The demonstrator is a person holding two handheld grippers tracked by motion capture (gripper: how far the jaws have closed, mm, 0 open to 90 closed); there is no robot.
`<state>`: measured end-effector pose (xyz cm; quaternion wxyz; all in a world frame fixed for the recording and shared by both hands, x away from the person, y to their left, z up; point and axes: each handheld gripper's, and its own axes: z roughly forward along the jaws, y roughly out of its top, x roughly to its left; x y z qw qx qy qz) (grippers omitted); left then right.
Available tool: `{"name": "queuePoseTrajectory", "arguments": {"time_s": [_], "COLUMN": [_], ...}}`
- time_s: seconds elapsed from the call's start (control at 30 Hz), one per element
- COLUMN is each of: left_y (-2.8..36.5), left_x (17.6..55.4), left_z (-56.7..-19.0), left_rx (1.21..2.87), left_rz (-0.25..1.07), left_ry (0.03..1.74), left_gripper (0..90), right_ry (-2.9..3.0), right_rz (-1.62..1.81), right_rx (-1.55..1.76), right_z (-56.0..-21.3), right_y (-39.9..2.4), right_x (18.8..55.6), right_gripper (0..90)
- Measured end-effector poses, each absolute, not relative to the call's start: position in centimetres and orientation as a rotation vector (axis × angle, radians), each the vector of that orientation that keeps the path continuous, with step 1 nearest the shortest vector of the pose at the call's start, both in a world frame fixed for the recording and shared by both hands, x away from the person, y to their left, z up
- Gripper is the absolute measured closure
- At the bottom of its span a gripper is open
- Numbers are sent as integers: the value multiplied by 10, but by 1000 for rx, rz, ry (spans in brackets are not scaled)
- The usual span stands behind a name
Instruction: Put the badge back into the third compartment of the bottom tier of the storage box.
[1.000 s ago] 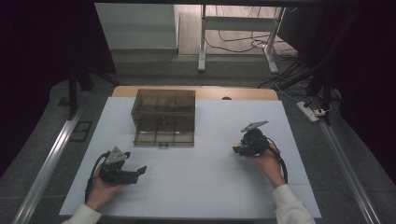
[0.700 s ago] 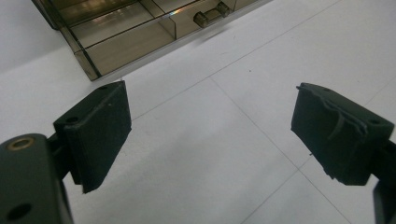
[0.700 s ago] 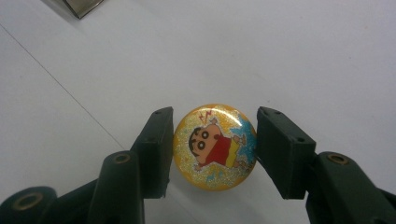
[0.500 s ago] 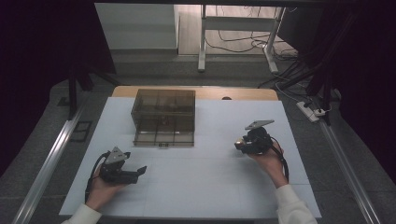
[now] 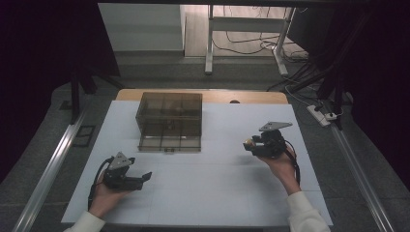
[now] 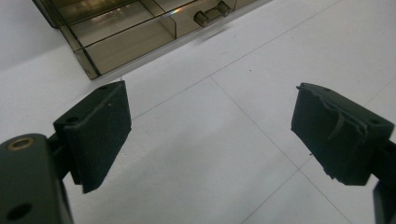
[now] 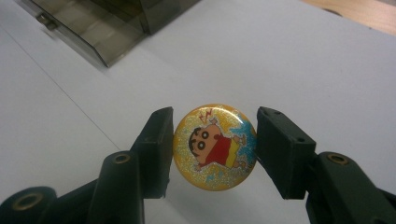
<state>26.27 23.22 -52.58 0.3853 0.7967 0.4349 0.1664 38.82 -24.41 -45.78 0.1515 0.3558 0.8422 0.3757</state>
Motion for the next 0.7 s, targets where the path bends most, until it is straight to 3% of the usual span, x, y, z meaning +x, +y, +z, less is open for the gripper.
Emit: {"name": "queuePoseTrajectory", "arguments": {"time_s": [0.7], "left_y": [232], "left_x": [263], "left_z": [-526], "left_rx": [2029], "left_rz": [422], "left_ry": [1109], "left_gripper": [120], "right_ry": [2370], "right_rz": [1195], "right_rx": [952], "right_z": [-442], "right_y": [-236], "right_x": [378], "right_gripper": [473]}}
